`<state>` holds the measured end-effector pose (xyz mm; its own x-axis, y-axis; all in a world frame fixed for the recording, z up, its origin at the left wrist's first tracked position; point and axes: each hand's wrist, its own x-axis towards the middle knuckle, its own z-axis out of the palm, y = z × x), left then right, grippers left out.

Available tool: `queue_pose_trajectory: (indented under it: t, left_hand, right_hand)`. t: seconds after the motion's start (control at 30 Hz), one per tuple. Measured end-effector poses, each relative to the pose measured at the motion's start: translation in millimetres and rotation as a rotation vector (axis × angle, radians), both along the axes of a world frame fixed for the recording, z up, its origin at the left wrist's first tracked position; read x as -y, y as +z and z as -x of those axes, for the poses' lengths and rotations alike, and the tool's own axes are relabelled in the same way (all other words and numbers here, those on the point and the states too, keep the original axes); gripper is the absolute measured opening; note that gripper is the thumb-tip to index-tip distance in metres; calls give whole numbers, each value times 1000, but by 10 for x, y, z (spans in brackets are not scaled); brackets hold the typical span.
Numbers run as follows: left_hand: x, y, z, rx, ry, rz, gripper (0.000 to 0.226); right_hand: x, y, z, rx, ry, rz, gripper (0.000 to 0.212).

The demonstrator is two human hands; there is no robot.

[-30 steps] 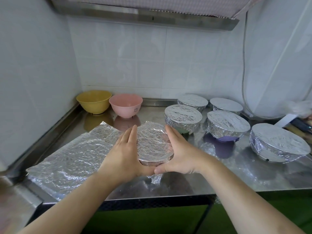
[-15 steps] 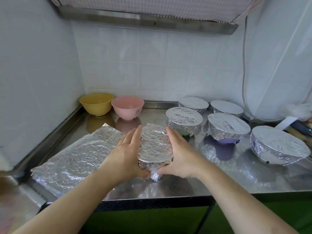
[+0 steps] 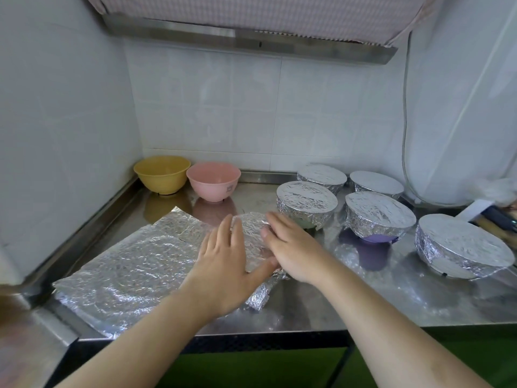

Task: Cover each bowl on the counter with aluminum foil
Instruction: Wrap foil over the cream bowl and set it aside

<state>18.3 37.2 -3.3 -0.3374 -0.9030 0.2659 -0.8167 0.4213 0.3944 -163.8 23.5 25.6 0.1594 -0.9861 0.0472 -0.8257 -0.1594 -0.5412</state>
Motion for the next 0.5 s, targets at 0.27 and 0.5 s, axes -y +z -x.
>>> queue_pose_trajectory:
  t: [0.27,0.5]
  left_hand:
    - [123,37,-261,-58,24,-11,92]
    - [-151,150,24,-279,201,-124,53]
  right_hand:
    - [-42,18,48,-216,-130,60,60]
    - [-16,-36,72,54,-58,33,49]
